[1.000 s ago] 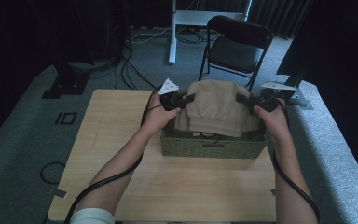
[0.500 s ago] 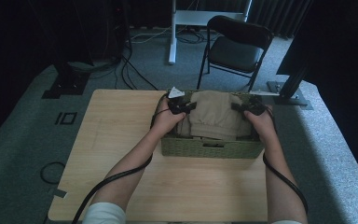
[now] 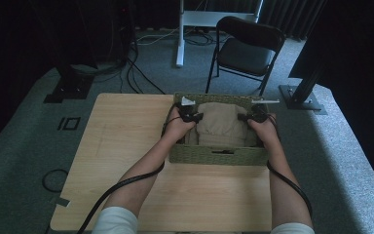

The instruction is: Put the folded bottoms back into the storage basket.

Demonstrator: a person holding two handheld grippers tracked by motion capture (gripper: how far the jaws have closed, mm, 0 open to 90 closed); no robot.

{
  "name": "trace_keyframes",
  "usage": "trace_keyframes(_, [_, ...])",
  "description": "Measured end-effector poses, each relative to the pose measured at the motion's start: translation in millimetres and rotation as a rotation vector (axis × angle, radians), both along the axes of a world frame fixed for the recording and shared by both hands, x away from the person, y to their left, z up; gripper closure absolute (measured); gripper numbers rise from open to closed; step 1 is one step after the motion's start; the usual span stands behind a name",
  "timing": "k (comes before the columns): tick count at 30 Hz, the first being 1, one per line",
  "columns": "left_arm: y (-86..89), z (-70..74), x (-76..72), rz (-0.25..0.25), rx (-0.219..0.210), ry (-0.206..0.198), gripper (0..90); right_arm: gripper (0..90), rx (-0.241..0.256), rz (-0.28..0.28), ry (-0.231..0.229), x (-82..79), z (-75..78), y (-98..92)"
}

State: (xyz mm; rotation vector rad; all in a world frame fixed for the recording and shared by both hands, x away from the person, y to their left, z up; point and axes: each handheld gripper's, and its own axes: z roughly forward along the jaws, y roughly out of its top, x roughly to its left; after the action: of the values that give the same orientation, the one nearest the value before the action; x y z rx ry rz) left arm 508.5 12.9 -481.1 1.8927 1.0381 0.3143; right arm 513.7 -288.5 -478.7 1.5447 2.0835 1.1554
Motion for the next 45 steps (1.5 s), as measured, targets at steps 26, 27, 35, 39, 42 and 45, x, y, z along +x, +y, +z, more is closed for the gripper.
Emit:
trace_keyframes(26, [-10.7,-3.9,9.0,0.075,0.102,-0.029,27.0,27.8,-0.082,-0.118,0.009,15.9,-8.2,5.1])
trace_keyframes(27, [-10.4,-0.9,6.8,0.05,0.087,-0.038,27.0,27.8,-0.083,-0.113,-0.011,14.2,-4.0,4.9])
trace_keyframes(35, [-12.7,20.7,-12.6,-0.046,0.024,-0.049,19.7,16.5,-0.053,-0.091,-0.079,-5.4,26.8,5.8])
trace_keyframes(39, [-9.1,31.6,-16.6,-0.046,0.003,-0.089,19.7,14.1,-0.062,-0.047,-0.109,-14.5,32.6,8.9])
trace_keyframes(42, [-3.9,38.3,-21.0,-0.068,-0.015,-0.086,19.7,14.0,-0.068,-0.02,-0.126,-20.7,35.6,10.9])
trace_keyframes(45, [2.7,46.4,-26.4,-0.08,-0.028,-0.109,19.7,13.8,-0.058,-0.006,-0.145,-26.9,38.8,11.7])
